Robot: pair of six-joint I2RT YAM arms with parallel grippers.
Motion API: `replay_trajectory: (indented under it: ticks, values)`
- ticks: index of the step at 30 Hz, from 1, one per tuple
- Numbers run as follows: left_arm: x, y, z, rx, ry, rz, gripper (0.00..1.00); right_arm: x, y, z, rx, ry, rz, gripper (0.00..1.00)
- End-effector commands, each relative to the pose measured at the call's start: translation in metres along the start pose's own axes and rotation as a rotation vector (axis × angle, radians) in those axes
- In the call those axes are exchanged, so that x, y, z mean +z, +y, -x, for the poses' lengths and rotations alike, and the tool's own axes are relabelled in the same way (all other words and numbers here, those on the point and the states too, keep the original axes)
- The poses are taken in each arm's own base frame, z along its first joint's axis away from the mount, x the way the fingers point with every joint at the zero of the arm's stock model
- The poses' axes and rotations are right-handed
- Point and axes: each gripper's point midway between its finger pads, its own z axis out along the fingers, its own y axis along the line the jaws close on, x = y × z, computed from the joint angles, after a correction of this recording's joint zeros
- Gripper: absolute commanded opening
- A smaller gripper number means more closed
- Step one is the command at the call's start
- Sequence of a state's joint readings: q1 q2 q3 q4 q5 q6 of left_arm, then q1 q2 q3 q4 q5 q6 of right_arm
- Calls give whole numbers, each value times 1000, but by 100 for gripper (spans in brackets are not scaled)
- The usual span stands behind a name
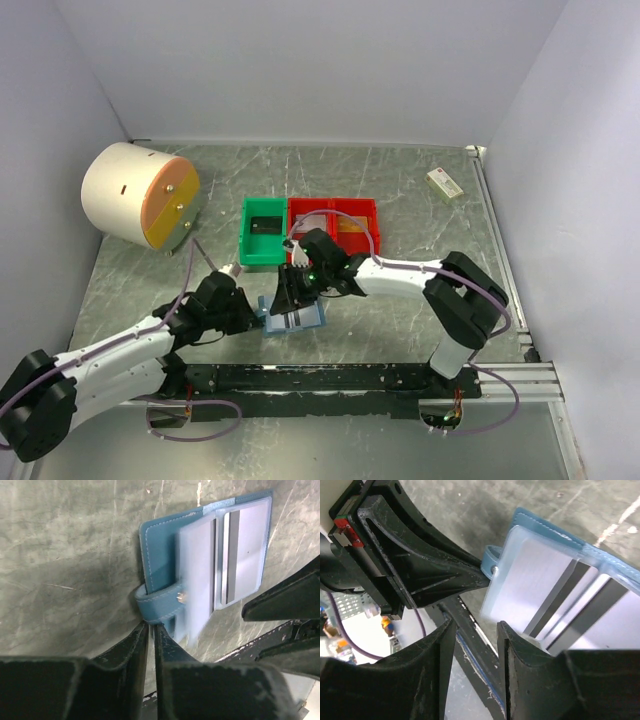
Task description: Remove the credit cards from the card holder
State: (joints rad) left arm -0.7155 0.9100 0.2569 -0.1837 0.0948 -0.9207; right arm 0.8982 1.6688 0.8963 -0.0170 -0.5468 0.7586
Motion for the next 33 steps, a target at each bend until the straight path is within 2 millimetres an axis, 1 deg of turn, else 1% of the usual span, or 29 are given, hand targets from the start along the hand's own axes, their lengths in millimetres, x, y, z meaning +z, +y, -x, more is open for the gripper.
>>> replay_trajectory:
  ticks: [1, 2, 4, 6, 8, 9, 12, 16, 18, 19, 23, 25, 27, 28, 30, 33]
  values:
    - [-11, -3, 16, -5, -59, 45, 27, -2, 36, 14, -42, -4, 133, 40]
    - [-13, -1, 18, -9, -67, 59, 35, -4, 35, 16, -48, -22, 114, 41]
    - [-18, 2, 22, -21, -87, 84, 42, -10, 24, 24, -57, -76, 37, 42]
    - [-25, 3, 27, -31, -114, 102, 47, -17, 11, 32, -59, -129, -50, 43]
    - [-30, 3, 29, -37, -127, 107, 49, -23, 1, 36, -50, -159, -97, 43]
    - [-32, -1, 31, -37, -133, 93, 49, -26, -3, 36, -40, -170, -115, 43]
    - [-37, -16, 35, -40, -145, 24, 49, -31, -13, 36, -8, -202, -136, 42]
    - [-45, -57, 42, -3, -149, -163, 50, -34, -17, 32, 16, -246, -114, 42]
    - [-45, -68, 41, 13, -139, -217, 50, -34, -19, 29, 26, -247, -104, 42]
    - [-43, -70, 39, 16, -129, -225, 50, -34, -20, 28, 31, -244, -102, 42]
    - [-32, -66, 27, 20, -75, -209, 49, -29, -22, 19, 47, -204, -91, 41]
    - [-27, -68, 20, 27, -54, -218, 48, -26, -22, 15, 52, -187, -74, 40]
    - [-24, -70, 14, 39, -34, -218, 46, -23, -23, 12, 63, -171, -62, 39]
    - [-23, -69, 11, 43, -27, -201, 45, -22, -23, 10, 68, -161, -57, 39]
    - [-20, -58, 7, 41, -23, -133, 45, -20, -24, 6, 74, -144, -53, 39]
    - [-18, -47, 6, 24, -38, -84, 47, -19, -27, 2, 78, -135, -55, 39]
